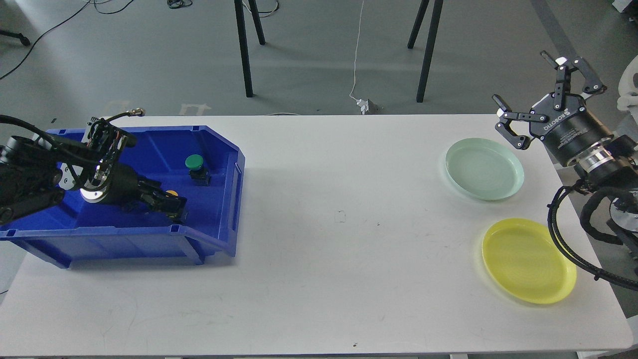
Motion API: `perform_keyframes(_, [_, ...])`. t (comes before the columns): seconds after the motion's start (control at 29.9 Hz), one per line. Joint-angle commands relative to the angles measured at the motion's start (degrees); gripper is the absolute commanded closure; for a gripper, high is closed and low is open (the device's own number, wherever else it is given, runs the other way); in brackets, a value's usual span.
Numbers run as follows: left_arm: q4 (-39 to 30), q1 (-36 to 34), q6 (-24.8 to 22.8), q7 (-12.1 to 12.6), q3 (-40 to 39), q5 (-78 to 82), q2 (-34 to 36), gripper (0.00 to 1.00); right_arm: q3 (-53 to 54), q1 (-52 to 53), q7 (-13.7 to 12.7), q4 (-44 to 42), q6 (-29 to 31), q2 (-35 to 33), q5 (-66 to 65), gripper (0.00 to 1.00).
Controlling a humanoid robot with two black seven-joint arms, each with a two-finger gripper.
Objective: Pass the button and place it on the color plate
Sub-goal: 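Close the left gripper on the yellow-capped button and lift it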
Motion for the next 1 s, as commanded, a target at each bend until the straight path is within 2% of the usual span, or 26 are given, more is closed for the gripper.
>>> perform_keyframes(0.0, [-0.01,0.27,-0.11,0.0,0.09,0.0,0.0,0.22,0.08,-0.13,0.1,0.0,0.0,0.0,0.0,0.01])
perform_keyframes(0.23, [0.08,0.27,-0.19,0.0,0.44,0.0,0.0,0.42,0.78,-1.01,0.81,0.0,0.0,0.0,0.0,0.01])
perform_keyframes(0.47, [-0.01,0.19,-0.11,0.0,-0.09,0.0,0.0,0.5,0.87,-1.71,0.81,0.0,0.0,0.0,0.0,0.01])
perform_keyframes(0.57, [-0.01,0.01,-0.11,0.0,-0.09,0.0,0.0,0.74,0.87,-1.8,0.81,0.08,0.0,0.0,0.0,0.01])
perform_keyframes(0.64, [-0.18,-0.08,-0.54,0.0,0.09,0.08,0.0,0.82,0.87,-1.8,0.81,0.08,0.0,0.0,0.08,0.01])
perform_keyframes(0.87, [-0.53,-1.13,-1.69,0.0,-0.26,0.0,0.52,0.85,0.87,-2.06,0.81,0.08,0.0,0.0,0.0,0.01])
perform_keyframes(0.97, [-5.08,-5.77,-3.09,0.0,-3.24,-0.62,3.24,0.86,0.96,-2.06,1.07,0.17,0.0,0.09,0.09,0.01])
